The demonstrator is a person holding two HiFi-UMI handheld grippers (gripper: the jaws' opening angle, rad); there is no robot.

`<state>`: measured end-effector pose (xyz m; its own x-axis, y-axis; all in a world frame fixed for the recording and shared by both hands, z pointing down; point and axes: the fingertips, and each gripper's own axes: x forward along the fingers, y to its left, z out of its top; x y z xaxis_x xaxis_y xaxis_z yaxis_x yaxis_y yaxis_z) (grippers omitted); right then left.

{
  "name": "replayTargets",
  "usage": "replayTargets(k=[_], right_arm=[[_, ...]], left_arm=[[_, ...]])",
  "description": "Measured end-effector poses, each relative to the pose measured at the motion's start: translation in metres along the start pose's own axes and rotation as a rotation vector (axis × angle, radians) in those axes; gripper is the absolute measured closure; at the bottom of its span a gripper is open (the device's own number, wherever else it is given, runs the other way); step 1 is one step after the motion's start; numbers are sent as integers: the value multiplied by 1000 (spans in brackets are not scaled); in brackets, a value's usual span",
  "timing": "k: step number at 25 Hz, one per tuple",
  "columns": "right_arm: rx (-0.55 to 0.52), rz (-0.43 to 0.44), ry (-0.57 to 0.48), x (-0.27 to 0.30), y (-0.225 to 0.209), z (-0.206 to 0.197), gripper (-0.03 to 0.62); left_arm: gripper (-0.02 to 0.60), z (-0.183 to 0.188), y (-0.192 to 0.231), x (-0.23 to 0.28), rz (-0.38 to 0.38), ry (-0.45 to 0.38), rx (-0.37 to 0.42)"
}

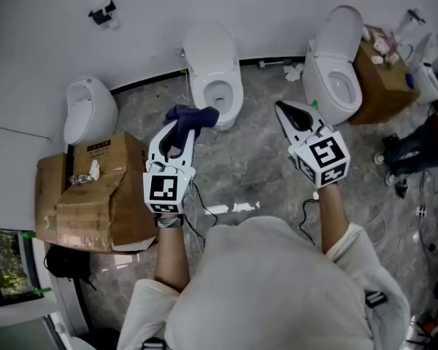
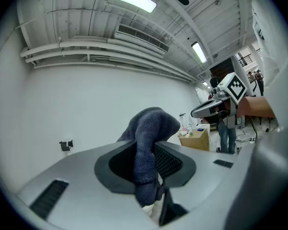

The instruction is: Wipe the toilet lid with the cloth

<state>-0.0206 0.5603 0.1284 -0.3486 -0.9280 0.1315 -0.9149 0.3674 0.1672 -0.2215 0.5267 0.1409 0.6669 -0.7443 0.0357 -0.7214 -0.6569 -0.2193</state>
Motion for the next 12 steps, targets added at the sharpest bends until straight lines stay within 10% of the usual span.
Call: replayTargets(k=[12], right_arm=[[110,61,-72,-8,-11,9,565]], left_arm=[[485,7,-12,11,3,-10,9]])
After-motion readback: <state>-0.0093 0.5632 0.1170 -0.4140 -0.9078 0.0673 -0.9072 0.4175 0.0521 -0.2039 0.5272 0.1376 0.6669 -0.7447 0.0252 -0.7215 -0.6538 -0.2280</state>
